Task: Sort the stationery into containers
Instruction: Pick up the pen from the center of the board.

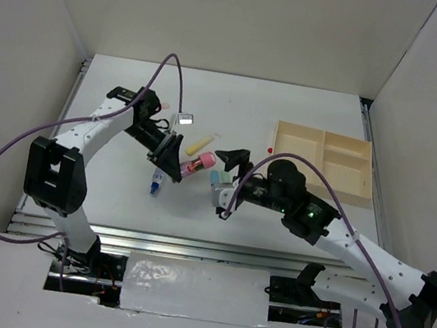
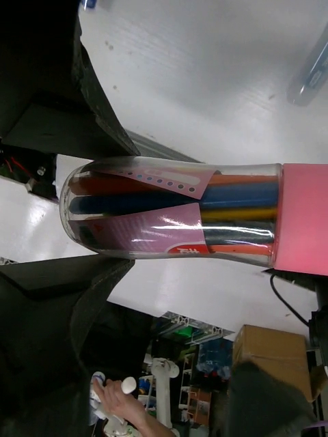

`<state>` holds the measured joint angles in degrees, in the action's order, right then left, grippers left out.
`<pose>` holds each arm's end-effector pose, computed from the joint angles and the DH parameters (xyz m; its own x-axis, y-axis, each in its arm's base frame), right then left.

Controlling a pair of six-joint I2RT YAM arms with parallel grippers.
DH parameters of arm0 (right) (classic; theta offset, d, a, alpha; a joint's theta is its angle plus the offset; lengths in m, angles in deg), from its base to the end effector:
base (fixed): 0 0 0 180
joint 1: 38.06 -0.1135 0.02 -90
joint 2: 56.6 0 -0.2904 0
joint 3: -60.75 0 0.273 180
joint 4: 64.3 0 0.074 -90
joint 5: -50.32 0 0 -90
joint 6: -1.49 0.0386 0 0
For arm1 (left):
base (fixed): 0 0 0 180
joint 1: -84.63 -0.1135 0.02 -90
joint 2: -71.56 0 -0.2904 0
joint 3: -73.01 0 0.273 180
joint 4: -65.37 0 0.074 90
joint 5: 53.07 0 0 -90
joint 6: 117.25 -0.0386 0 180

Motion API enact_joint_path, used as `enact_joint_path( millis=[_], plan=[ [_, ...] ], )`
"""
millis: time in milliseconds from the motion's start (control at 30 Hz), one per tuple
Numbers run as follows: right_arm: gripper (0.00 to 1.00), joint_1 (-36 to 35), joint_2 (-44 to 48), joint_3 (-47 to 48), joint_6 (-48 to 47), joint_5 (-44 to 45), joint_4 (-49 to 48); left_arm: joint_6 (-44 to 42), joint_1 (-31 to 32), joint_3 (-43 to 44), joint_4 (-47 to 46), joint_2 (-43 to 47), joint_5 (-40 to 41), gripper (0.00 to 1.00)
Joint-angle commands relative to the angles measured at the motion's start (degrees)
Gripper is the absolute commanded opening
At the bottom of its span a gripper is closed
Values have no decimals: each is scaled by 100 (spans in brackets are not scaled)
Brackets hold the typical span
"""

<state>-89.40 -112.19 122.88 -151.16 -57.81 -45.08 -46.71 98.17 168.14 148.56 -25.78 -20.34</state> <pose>0.1375 0.1911 0.3599 0.7646 -0.3955 -0.5089 -0.5499 0.0116 -0.8352 0.3205 -0.1106 0.2964 -0.8497 0.3899 -0.3550 0.5040 0.4030 -0.7639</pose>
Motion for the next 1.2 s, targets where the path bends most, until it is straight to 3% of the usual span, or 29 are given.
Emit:
enact_joint_path(
  millis=[0,267,600,800,900,967,1067,1100,1167],
  plan=[
    [94,-368,-363,75,-406,99,-380,171,201,-104,87,400,-539,0],
    [86,-773,-1189,278,-924,-68,-73,303,298,-333,25,646,-487,0],
    [62,-905,-2051,936,-1267,134,147,408,316,-544,-71,743,-416,0],
    [57,-879,-2298,1007,-1285,275,130,382,316,-597,-45,813,-556,0],
    [45,-870,-2342,1060,-1267,327,235,347,316,-650,-36,839,-557,0],
    [31,-835,-2342,1104,-1223,371,323,277,325,-650,-28,857,-583,1],
    [11,-677,-2219,1016,-1100,389,306,162,316,-641,-45,927,-662,29],
    [5,-616,-2176,981,-1048,363,297,171,307,-641,-62,962,-679,44],
    [0,-379,-1965,823,-1038,337,332,206,298,-684,-133,1015,-706,57]
  ],
)
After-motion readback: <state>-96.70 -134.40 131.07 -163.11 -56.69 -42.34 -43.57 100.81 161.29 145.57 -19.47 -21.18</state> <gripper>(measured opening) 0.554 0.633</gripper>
